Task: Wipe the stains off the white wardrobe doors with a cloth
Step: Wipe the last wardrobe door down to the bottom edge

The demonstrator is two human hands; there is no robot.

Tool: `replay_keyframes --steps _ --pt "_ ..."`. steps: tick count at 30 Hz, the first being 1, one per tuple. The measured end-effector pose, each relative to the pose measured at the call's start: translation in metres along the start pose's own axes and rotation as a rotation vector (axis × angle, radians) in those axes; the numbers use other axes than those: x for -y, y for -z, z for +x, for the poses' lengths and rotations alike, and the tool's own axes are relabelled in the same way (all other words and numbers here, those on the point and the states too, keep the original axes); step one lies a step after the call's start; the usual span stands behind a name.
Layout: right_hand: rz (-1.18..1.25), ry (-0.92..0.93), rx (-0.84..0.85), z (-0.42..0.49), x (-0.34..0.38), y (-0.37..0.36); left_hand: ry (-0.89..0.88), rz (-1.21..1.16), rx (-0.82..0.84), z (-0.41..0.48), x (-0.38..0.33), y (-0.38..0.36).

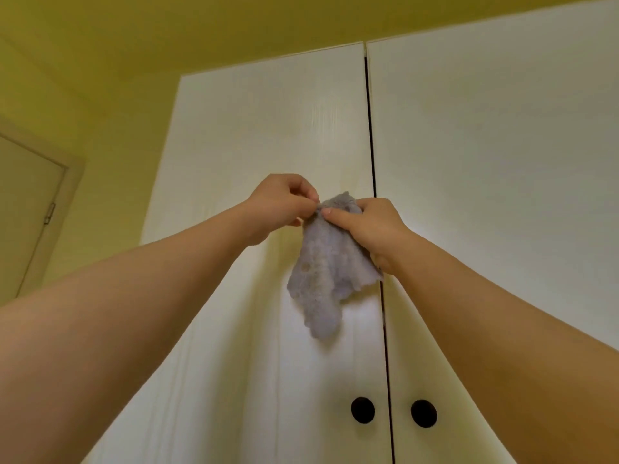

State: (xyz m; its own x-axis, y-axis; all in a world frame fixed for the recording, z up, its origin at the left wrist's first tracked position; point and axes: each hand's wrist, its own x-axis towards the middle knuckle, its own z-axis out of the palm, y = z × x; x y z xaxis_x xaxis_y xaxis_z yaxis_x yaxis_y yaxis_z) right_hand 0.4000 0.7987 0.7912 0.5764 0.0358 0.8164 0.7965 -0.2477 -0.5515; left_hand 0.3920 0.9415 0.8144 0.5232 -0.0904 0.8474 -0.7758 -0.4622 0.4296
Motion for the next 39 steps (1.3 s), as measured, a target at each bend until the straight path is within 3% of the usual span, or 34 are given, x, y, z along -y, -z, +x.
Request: replay_keyframes --steps 3,6,8,10,12,14,17,19,23,31,35,39 --pt "-0.069 0.090 -0.022 0.014 0.007 -0.005 -0.085 0.122 -0.114 0.013 -0.003 0.007" --pt "0.155 0.143 -0.116 0.019 0.008 -0.028 -0.170 0.121 -0.166 0.023 0.003 0.004" --pt "0.300 0.138 -0.306 0.022 0.013 -0.039 -0.231 0.111 -0.182 0.027 0.008 0.000" --pt "0.298 0.199 -0.624 0.024 0.021 -0.041 -0.239 0.140 -0.240 0.031 0.015 0.000" --pt "0.099 0.433 -0.870 0.027 0.029 -0.036 -0.213 0.426 -0.318 0.036 0.024 0.005" --pt "-0.321 0.638 -0.941 0.035 0.026 -0.031 -0.238 0.785 -0.330 0.040 0.035 0.008" --pt "-0.871 0.509 -0.714 0.056 0.000 -0.034 -0.271 0.974 -0.234 0.042 0.054 0.007" --pt "-0.865 0.308 -0.540 0.061 -0.018 -0.037 -0.261 0.998 -0.148 0.041 0.063 0.000" --pt "-1.006 0.366 -0.275 0.051 -0.046 -0.051 -0.320 1.008 -0.175 0.045 0.080 -0.004" --pt "-1.047 0.444 -0.233 0.076 -0.029 -0.045 -0.425 0.901 -0.293 0.051 0.088 -0.009" --pt "-1.106 0.513 -0.080 0.055 -0.048 -0.041 -0.446 0.869 -0.318 0.050 0.089 -0.008" --pt "-1.091 0.413 -0.257 0.081 -0.024 -0.037 -0.441 0.943 -0.301 0.051 0.087 -0.005"
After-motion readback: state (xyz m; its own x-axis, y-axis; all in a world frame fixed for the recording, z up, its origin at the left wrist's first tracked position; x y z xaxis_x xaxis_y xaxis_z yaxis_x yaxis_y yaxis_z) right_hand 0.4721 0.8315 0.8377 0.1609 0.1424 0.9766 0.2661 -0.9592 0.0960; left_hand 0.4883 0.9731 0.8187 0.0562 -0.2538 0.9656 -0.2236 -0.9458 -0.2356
